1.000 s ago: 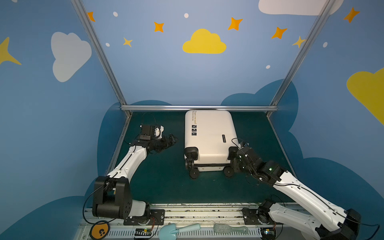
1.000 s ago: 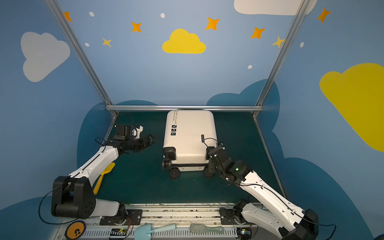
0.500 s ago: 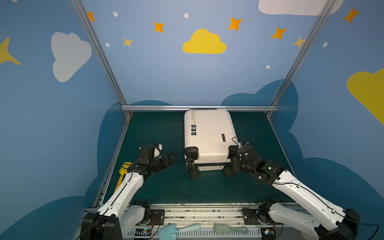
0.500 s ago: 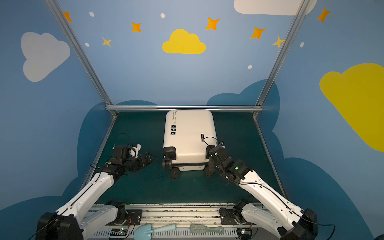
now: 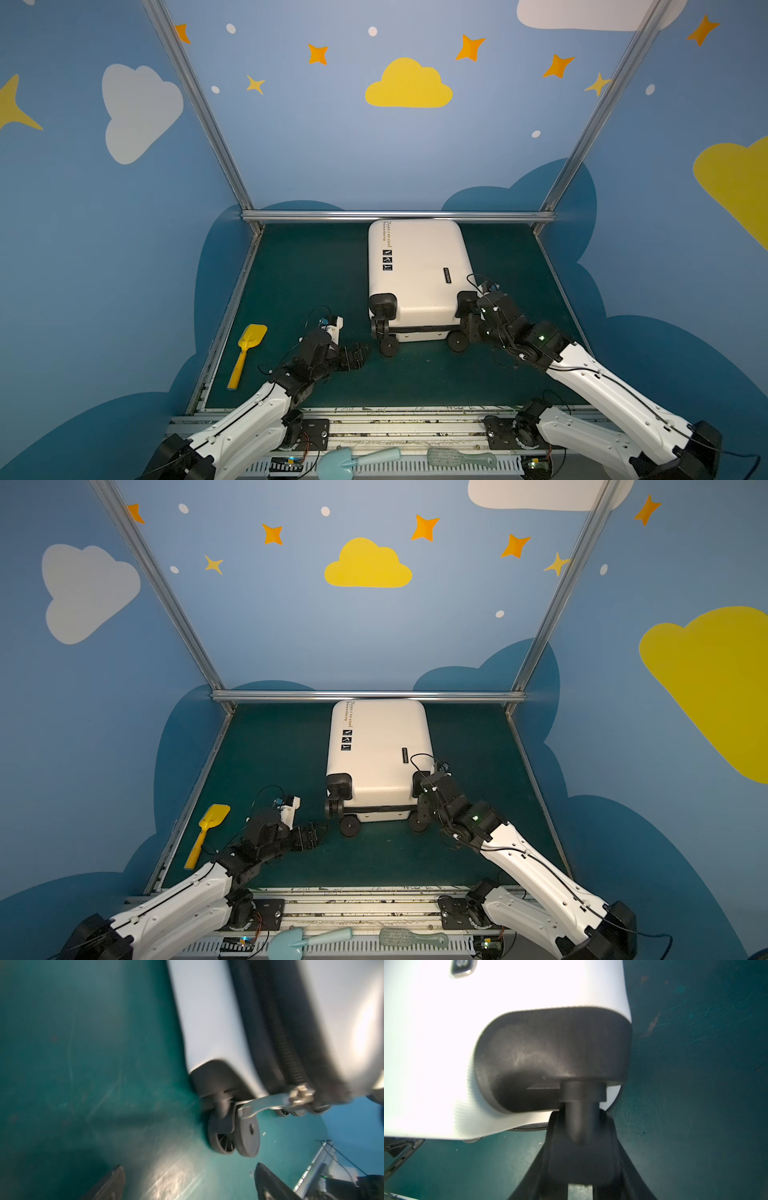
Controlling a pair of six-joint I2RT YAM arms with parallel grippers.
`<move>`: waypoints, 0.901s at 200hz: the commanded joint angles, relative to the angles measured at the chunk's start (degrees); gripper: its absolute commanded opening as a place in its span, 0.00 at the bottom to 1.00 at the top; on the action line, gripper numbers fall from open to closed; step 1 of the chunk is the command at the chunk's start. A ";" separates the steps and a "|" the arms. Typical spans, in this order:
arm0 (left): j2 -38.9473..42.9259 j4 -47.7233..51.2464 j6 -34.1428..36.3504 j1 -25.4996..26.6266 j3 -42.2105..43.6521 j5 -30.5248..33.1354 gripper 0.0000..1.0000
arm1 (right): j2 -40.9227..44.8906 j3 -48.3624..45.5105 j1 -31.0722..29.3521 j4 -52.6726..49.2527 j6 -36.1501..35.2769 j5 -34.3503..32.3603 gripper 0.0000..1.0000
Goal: Pack the luggage
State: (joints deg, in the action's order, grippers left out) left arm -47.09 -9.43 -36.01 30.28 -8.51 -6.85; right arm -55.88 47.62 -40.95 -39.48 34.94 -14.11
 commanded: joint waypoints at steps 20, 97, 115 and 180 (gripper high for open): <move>1.23 -15.91 9.32 2.87 4.11 5.89 0.90 | -2.99 -3.52 0.15 1.08 0.61 5.14 0.00; 14.49 -17.98 21.39 4.78 9.63 5.49 0.76 | -2.31 -4.98 0.09 1.11 0.92 7.07 0.00; 17.18 -16.12 21.61 4.78 9.83 6.68 0.74 | -2.22 -5.10 0.10 1.33 0.88 7.08 0.00; 7.92 -18.07 18.72 5.30 8.53 7.06 0.67 | -2.48 -4.26 0.09 0.64 0.83 7.24 0.00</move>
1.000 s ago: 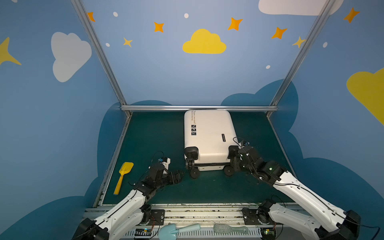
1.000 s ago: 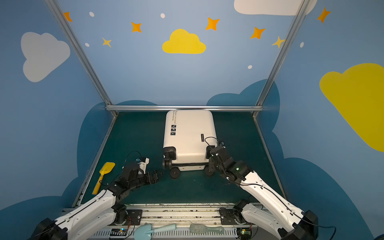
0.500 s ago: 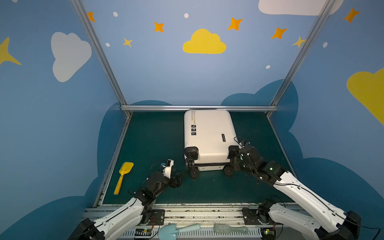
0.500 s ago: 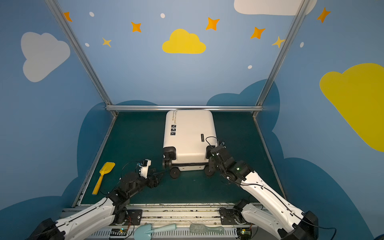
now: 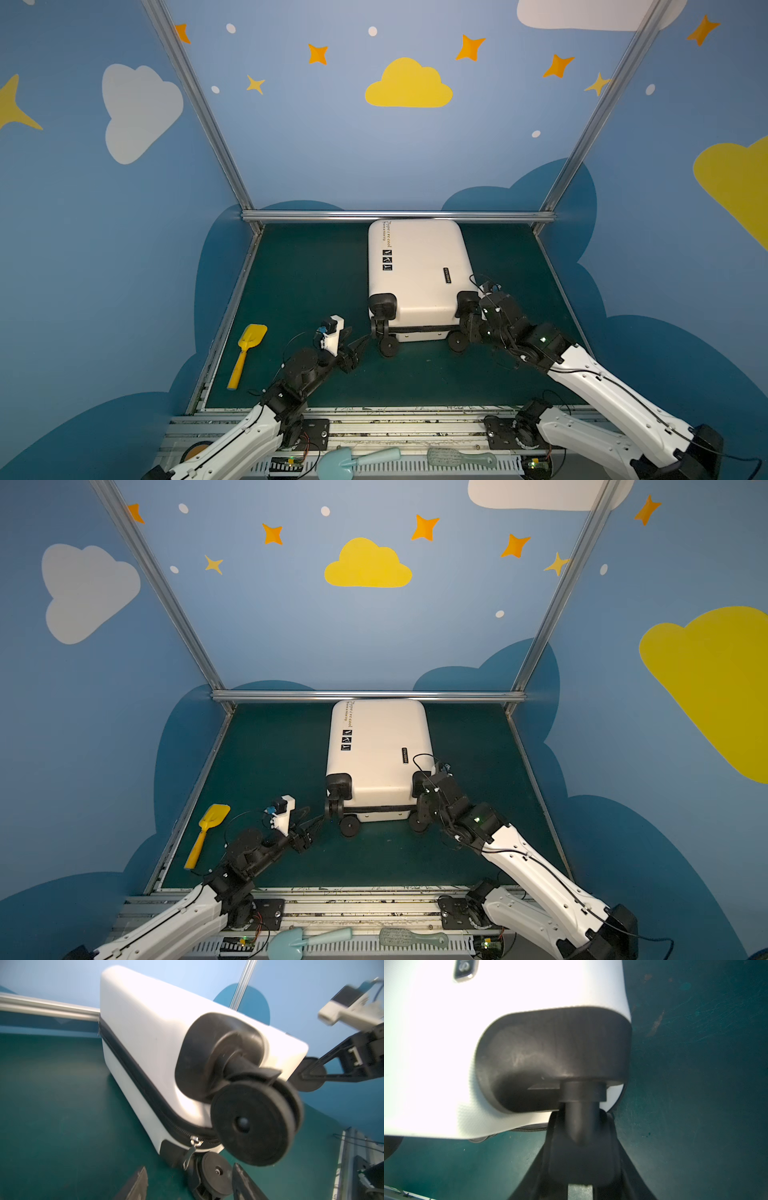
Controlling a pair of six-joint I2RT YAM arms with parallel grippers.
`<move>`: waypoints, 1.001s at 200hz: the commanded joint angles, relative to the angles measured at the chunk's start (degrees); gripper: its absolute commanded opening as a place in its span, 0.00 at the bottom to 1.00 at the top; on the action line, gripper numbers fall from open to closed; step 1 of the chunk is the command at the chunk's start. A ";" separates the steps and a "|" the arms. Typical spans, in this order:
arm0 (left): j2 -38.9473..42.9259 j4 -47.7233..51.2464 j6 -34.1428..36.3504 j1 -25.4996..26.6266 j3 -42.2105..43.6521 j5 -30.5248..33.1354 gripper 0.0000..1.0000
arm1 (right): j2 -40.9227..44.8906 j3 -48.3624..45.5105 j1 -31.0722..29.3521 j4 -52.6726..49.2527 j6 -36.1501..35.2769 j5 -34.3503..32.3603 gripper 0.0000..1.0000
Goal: Pack the luggage
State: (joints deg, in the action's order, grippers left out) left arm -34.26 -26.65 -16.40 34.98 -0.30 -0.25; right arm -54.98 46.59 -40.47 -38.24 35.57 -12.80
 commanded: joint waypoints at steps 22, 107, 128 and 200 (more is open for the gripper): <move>-10.88 -5.97 -0.62 1.96 0.15 1.28 0.70 | -3.38 -3.24 -0.33 -0.45 0.11 6.16 0.00; -22.63 -15.19 3.21 2.63 -2.74 0.14 0.66 | -3.95 -2.64 -0.40 -0.17 -0.41 6.67 0.00; -25.15 -16.52 4.04 2.69 -3.98 -0.36 0.64 | -4.17 -2.35 -0.39 -0.17 -0.50 6.73 0.00; -32.16 -20.28 5.61 2.63 -6.02 -1.62 0.53 | -4.48 -2.38 -0.40 -0.10 -0.84 6.74 0.00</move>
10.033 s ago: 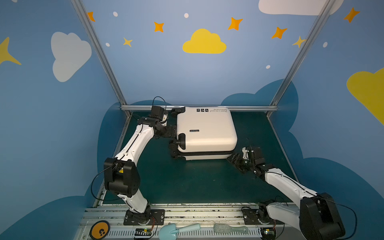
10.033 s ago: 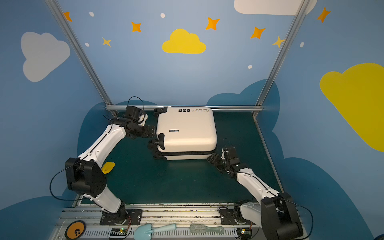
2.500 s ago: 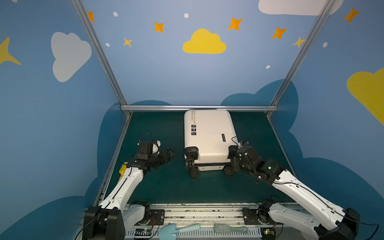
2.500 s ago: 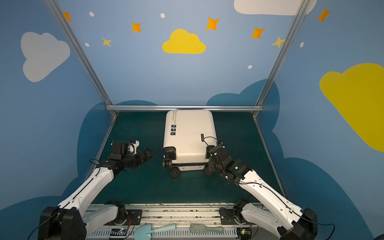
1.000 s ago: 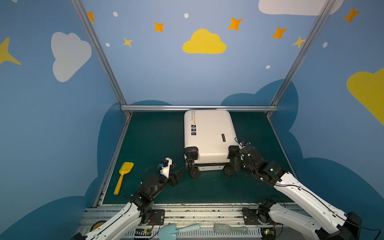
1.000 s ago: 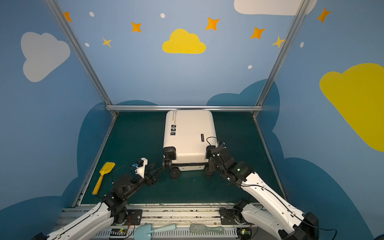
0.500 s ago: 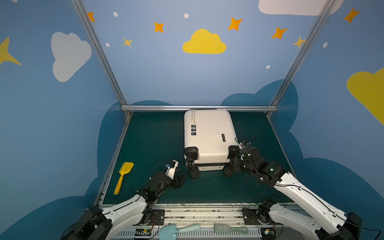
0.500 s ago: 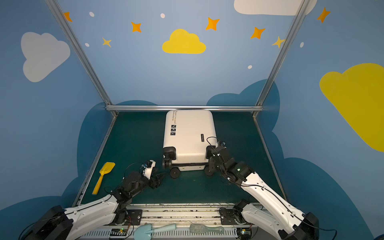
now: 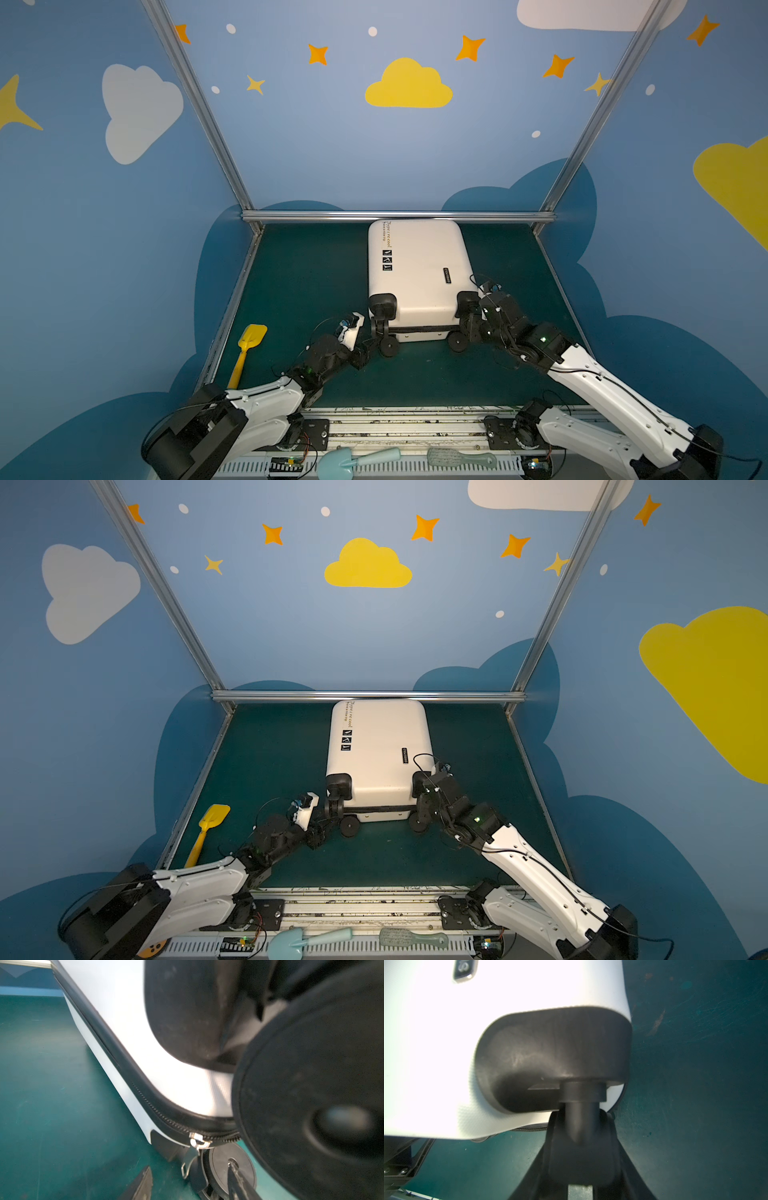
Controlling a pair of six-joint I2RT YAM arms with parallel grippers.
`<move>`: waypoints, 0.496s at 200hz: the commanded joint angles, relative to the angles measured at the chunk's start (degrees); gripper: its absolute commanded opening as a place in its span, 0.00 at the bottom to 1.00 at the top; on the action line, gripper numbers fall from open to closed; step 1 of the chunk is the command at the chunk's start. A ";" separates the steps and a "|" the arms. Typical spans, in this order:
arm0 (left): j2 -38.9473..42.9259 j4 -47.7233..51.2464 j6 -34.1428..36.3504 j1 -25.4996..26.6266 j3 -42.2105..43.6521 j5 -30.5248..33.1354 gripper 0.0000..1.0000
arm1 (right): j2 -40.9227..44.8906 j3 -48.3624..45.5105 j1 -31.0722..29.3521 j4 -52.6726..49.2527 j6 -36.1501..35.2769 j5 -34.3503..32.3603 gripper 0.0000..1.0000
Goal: Pack the luggage
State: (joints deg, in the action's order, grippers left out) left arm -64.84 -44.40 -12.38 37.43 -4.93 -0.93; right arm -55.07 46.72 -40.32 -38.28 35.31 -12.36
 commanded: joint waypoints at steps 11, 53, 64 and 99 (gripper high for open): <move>-2.42 -2.63 1.81 0.19 -1.81 -0.83 0.50 | -4.56 -2.44 -0.55 -0.03 -0.59 6.43 0.00; -5.46 -4.81 2.45 0.15 -2.70 -1.35 0.47 | -5.11 -2.34 -0.56 -0.04 -0.86 6.65 0.00; -5.89 -5.08 2.54 0.11 -2.96 -1.49 0.47 | -5.22 -2.19 -0.51 -0.12 -0.83 6.65 0.00; -6.96 -5.34 3.05 0.10 -3.42 -1.37 0.43 | -5.41 -2.12 -0.55 -0.18 -1.03 6.78 0.00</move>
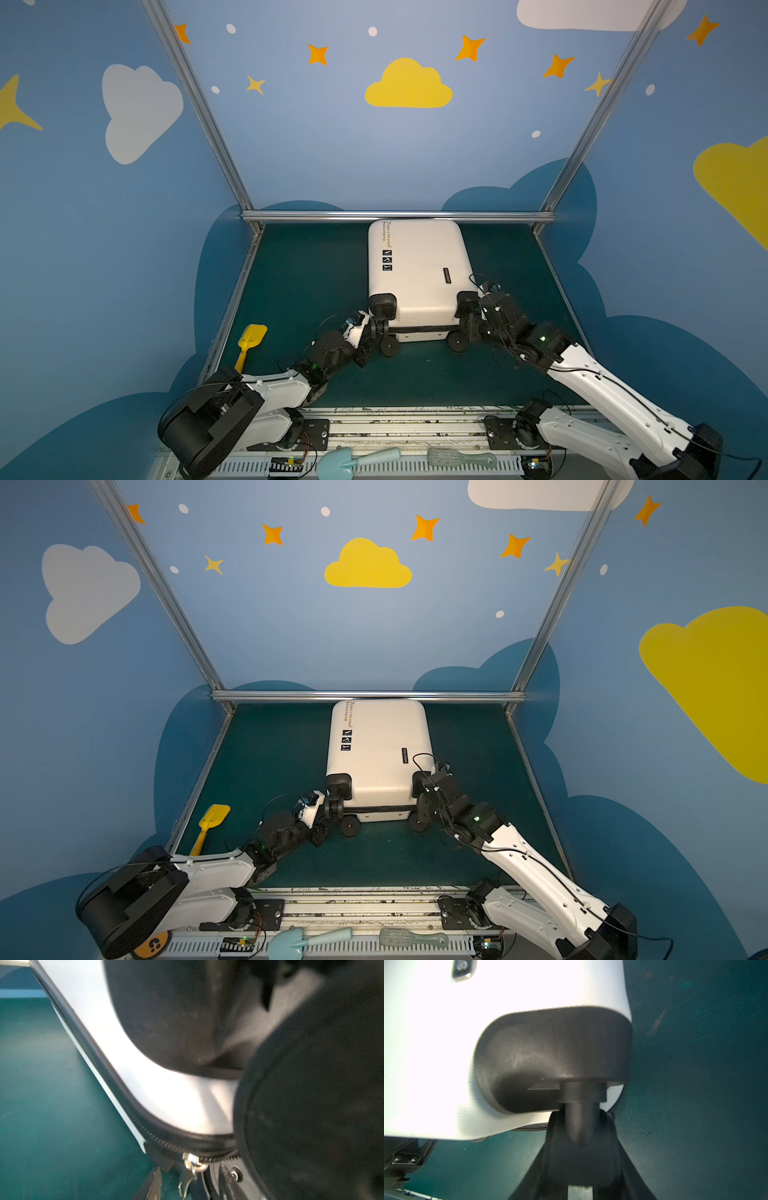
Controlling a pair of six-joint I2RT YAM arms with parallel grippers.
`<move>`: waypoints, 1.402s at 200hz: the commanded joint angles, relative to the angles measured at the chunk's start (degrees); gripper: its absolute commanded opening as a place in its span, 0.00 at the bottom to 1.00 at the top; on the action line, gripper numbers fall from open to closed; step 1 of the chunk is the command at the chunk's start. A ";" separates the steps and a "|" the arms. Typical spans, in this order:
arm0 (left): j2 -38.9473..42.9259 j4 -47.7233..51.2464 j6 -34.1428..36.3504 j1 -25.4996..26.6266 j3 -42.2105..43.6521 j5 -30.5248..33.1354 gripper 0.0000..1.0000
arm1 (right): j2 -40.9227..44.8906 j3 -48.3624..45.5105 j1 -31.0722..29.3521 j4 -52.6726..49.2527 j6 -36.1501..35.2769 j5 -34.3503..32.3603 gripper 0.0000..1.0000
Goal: Pack the luggage
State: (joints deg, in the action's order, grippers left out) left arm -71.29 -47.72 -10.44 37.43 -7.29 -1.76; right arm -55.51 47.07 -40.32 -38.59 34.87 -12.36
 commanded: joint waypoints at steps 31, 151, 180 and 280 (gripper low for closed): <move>1.06 -0.77 1.21 0.08 -0.84 0.13 0.41 | -5.01 -2.56 -0.49 0.02 -0.50 6.87 0.00; 3.85 4.01 1.65 -0.29 -0.79 -0.17 0.34 | -5.37 -2.33 -0.55 -0.06 -0.16 7.09 0.00; 2.18 3.01 1.52 -0.29 -0.87 -0.18 0.34 | -5.02 -2.13 -0.54 -0.24 -0.25 6.86 0.00; 6.01 5.07 1.56 -0.37 -0.88 -0.09 0.30 | -5.31 -2.39 -0.47 -0.26 -0.36 6.82 0.00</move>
State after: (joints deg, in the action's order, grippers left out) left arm -67.35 -43.59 -9.19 37.26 -7.44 -1.69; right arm -56.01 47.57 -40.32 -39.16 34.79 -12.34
